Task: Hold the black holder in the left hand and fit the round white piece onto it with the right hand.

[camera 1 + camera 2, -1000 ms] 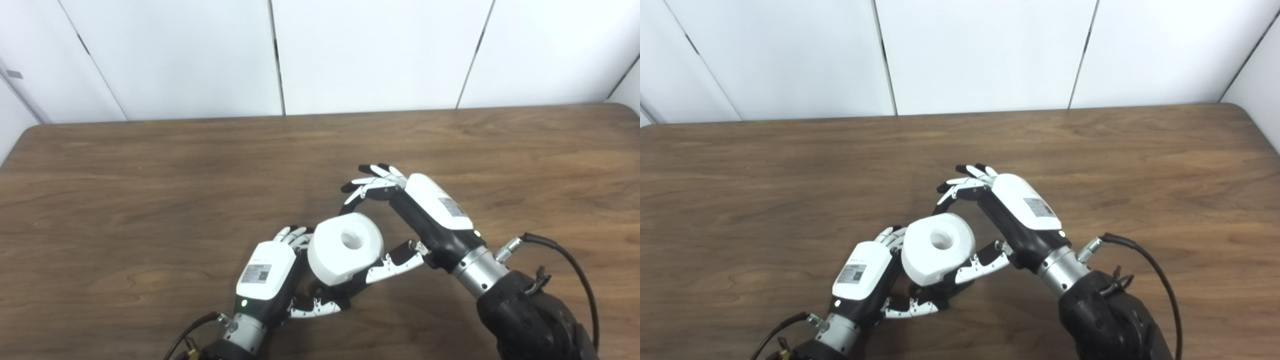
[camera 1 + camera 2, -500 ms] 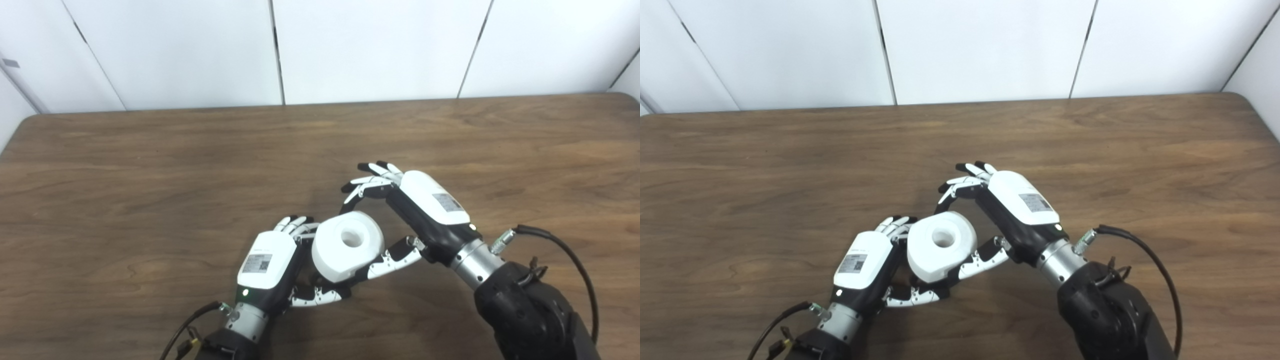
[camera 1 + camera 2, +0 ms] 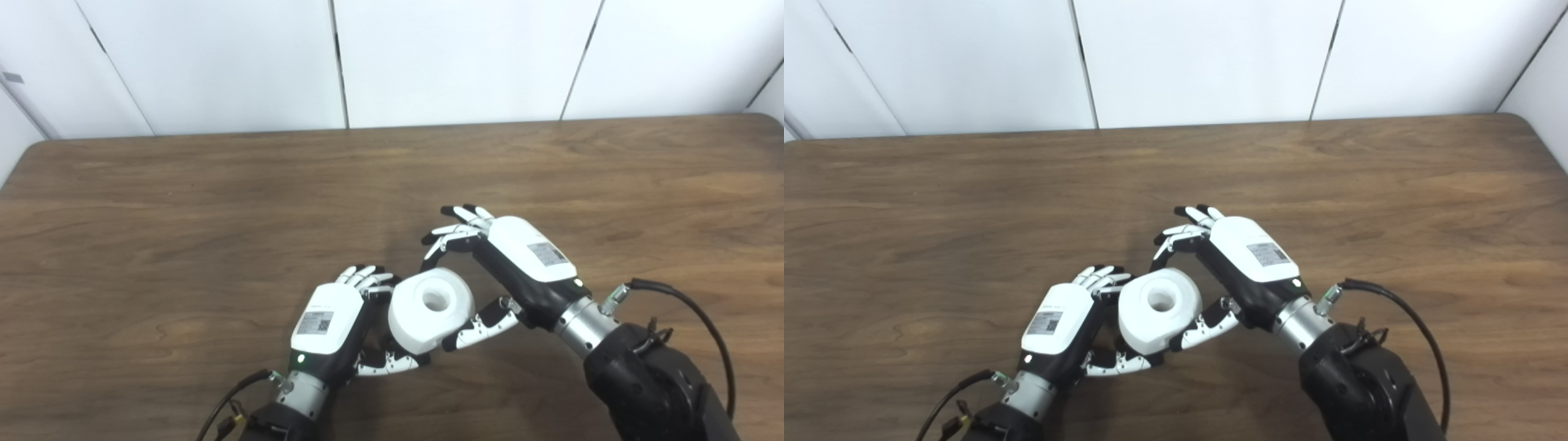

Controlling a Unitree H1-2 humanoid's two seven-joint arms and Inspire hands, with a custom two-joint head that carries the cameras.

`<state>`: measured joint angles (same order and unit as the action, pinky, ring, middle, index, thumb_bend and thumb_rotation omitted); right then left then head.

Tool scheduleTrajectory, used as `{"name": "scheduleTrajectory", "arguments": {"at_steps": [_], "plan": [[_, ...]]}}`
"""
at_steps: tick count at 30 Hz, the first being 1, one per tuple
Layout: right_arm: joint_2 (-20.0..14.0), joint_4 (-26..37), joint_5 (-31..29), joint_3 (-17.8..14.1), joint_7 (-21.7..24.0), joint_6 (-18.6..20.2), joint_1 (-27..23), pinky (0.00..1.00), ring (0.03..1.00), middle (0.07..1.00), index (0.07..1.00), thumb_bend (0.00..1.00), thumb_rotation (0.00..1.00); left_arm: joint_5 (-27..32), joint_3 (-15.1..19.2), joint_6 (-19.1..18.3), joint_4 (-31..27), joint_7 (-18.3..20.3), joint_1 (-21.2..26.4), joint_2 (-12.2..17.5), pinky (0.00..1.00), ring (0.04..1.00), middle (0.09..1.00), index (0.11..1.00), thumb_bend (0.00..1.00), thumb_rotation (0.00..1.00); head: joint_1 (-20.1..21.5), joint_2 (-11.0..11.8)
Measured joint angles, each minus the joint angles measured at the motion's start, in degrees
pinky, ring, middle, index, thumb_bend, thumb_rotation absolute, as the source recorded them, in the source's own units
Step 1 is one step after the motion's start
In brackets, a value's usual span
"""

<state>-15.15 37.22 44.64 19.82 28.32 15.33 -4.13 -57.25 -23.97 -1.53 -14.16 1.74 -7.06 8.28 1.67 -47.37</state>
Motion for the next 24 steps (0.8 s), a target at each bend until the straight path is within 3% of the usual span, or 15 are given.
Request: {"name": "scheduleTrajectory", "arguments": {"at_steps": [24], "plan": [[1.4, -1.8, 3.6, 0.8, -0.8, -4.1, 0.7, 0.93, 0.945, 0.789, 0.481, 0.53, 0.14, -0.1, -0.6, -0.7, -0.6, 0.4, 0.0, 0.0, 0.91, 0.880, 0.798, 0.487, 0.52, 0.06, -0.2, -0.7]]}}
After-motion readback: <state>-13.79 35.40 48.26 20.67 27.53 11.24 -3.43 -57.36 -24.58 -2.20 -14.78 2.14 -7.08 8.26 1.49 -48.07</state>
